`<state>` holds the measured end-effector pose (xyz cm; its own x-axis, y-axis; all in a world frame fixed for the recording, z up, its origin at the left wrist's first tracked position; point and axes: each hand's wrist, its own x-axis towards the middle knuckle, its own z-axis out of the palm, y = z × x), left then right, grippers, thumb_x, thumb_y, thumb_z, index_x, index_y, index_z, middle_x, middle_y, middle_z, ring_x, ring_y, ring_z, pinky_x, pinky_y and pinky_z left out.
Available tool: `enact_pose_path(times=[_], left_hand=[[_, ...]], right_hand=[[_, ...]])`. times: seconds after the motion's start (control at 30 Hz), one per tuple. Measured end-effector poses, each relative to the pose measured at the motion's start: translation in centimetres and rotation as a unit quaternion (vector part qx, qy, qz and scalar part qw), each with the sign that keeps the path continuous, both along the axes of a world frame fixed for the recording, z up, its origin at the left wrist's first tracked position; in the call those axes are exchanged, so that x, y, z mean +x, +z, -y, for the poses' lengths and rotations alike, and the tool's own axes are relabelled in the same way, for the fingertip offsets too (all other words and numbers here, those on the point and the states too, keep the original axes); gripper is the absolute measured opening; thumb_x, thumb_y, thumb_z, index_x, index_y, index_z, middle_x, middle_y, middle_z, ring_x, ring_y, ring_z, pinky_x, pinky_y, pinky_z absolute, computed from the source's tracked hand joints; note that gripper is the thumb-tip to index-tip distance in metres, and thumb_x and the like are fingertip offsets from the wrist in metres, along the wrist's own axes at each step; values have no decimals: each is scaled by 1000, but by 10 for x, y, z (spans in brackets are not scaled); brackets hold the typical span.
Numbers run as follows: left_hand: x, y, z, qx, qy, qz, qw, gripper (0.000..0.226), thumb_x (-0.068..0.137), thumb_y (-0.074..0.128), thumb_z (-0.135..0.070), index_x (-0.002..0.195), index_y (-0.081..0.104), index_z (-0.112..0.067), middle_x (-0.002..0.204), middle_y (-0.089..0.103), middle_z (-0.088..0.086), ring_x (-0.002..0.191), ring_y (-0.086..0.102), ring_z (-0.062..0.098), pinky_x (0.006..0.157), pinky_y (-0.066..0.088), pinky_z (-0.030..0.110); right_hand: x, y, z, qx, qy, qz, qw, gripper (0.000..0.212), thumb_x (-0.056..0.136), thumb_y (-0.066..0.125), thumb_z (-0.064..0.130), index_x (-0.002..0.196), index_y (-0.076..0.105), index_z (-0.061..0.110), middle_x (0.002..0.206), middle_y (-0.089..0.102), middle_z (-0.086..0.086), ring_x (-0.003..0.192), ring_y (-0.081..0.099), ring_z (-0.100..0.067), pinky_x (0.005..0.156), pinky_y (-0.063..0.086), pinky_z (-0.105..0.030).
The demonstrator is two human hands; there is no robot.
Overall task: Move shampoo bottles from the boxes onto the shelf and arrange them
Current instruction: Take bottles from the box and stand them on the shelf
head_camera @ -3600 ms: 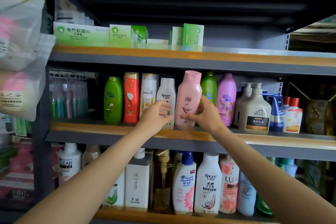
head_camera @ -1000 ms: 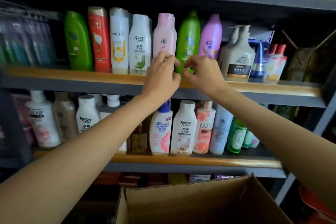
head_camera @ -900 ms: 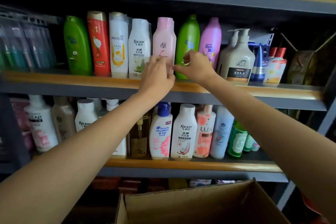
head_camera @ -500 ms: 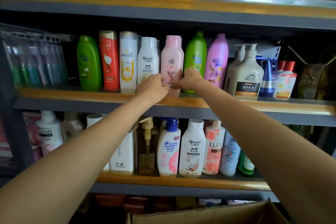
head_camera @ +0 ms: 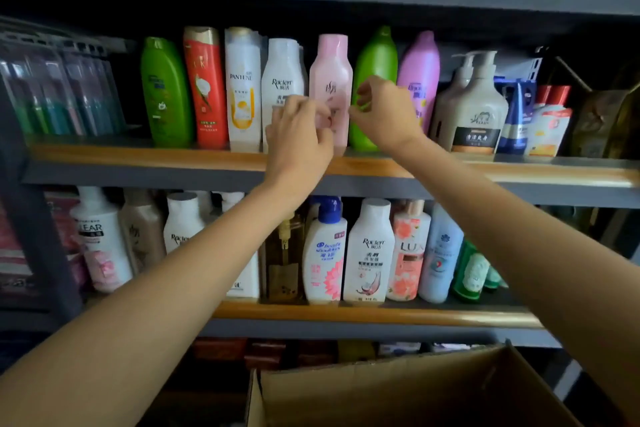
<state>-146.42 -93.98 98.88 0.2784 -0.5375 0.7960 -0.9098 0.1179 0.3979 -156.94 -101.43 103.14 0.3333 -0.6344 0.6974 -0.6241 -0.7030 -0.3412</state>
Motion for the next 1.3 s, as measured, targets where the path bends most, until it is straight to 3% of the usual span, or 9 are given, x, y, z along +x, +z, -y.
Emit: enact_pose_path(times=[0.17,0.33,0.63,0.73,0.83,0.97,1.17,1.23,1.3], left_hand=[[-60,-70,-27,-48,-132,38,989,29,71,42,-11,89,62,0,100,59,17,93,55,35,76,43,40],[-115,-181,-31,128,-138,-81,979,27,76,52,-8,100,60,0,111,55,17,104,51,34,85,40,40],[-142,-327,-99,396,-76,-88,911,32,90,49,-16,121,53,-15,130,42,3,122,37,22,99,30,34],[-143,-346,-115,404,-75,-113,904,22,89,49,-16,110,56,-17,125,44,1,119,38,21,97,29,33],[-143,-366,-126,428,-52,-91,898,24,89,48,-18,112,56,-18,125,44,1,118,39,21,96,30,33],[-141,-401,-148,523,-34,-26,851,33,91,45,-20,124,50,-16,134,41,5,124,37,25,100,31,37],[-130,-425,-168,596,-34,18,802,33,92,44,-21,123,51,-15,132,44,6,123,37,28,97,32,38],[-126,-425,-167,614,-45,30,787,34,92,44,-20,124,50,-13,134,43,8,124,37,29,98,31,39],[-122,-422,-160,649,-63,27,758,34,93,43,-20,124,50,-10,133,44,12,124,39,32,99,32,40]], right_hand=[[-64,-77,-62,-89,61,1,994,30,79,41,22,88,64,5,78,70,-12,73,64,-31,67,50,-38],[-107,-176,-53,55,7,-147,988,32,82,45,26,89,68,5,78,70,-16,76,65,-36,68,52,-38],[-140,-356,-121,267,-18,-348,898,25,93,43,25,107,59,11,105,66,-14,97,63,-34,77,48,-38],[-150,-392,-147,340,46,-420,840,27,92,47,26,112,59,12,111,64,-9,102,62,-27,81,50,-37],[-156,-416,-165,397,142,-532,734,31,91,55,26,116,59,7,119,60,-10,107,59,-24,89,50,-36],[-151,-444,-179,463,196,-590,631,32,96,46,14,124,53,1,128,55,-17,116,53,-30,86,42,-34],[-141,-467,-186,392,254,-679,566,38,96,47,19,131,49,7,135,50,-15,123,48,-30,99,39,-34],[-131,-460,-182,424,246,-708,508,47,93,55,22,136,43,7,136,48,-12,128,44,-29,102,36,-34],[-123,-444,-160,480,214,-689,500,55,89,61,27,138,41,13,135,47,-8,127,44,-28,101,37,-34]])
